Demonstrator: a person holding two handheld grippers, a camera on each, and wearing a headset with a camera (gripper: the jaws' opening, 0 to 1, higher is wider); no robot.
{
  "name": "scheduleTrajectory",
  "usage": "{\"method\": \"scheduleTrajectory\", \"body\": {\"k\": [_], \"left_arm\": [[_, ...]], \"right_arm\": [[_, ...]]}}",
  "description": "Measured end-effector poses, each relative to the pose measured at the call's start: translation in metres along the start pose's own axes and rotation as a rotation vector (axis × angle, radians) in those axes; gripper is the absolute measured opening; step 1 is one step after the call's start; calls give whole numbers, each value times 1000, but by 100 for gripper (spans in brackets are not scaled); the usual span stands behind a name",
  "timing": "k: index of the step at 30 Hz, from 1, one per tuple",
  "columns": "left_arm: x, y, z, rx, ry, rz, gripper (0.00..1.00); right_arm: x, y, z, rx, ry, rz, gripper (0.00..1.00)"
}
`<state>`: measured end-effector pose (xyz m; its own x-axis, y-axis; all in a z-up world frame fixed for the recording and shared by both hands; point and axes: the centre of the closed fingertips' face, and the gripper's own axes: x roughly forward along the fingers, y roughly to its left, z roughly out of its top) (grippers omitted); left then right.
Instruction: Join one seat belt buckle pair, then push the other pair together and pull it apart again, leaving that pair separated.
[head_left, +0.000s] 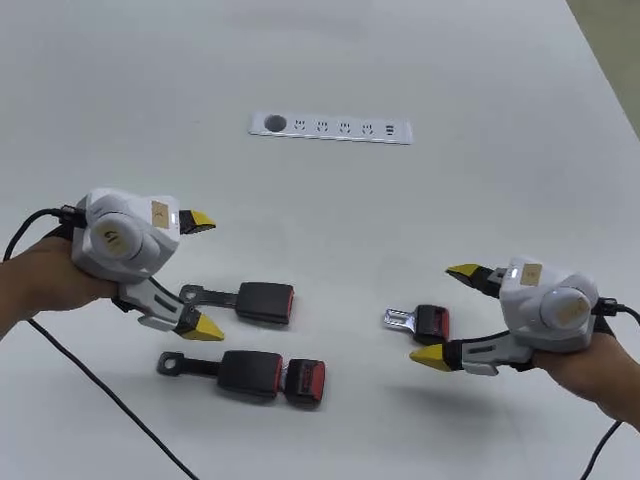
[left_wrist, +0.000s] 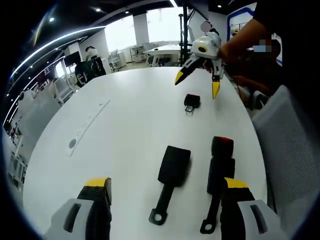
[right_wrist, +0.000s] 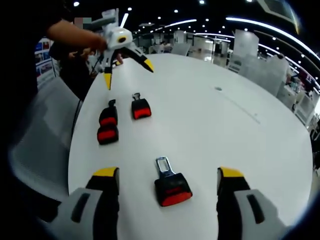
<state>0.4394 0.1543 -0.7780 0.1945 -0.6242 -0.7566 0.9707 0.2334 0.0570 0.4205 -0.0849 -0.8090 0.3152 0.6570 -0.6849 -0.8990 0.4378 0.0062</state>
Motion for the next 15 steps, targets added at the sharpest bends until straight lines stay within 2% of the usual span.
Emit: {"method": "scheduleTrajectory", "body": {"k": [4, 7, 15], "left_arm": [[13, 0, -5, 16, 28, -29, 91], [23, 0, -11, 16, 48, -44, 91], [47, -5, -21, 11, 66, -79, 84]], "right_arm": [[5, -2, -16, 3, 38, 31, 81], [6, -2, -22, 8, 49, 49, 79], [12, -6, -39, 1, 86, 84, 78]]}}
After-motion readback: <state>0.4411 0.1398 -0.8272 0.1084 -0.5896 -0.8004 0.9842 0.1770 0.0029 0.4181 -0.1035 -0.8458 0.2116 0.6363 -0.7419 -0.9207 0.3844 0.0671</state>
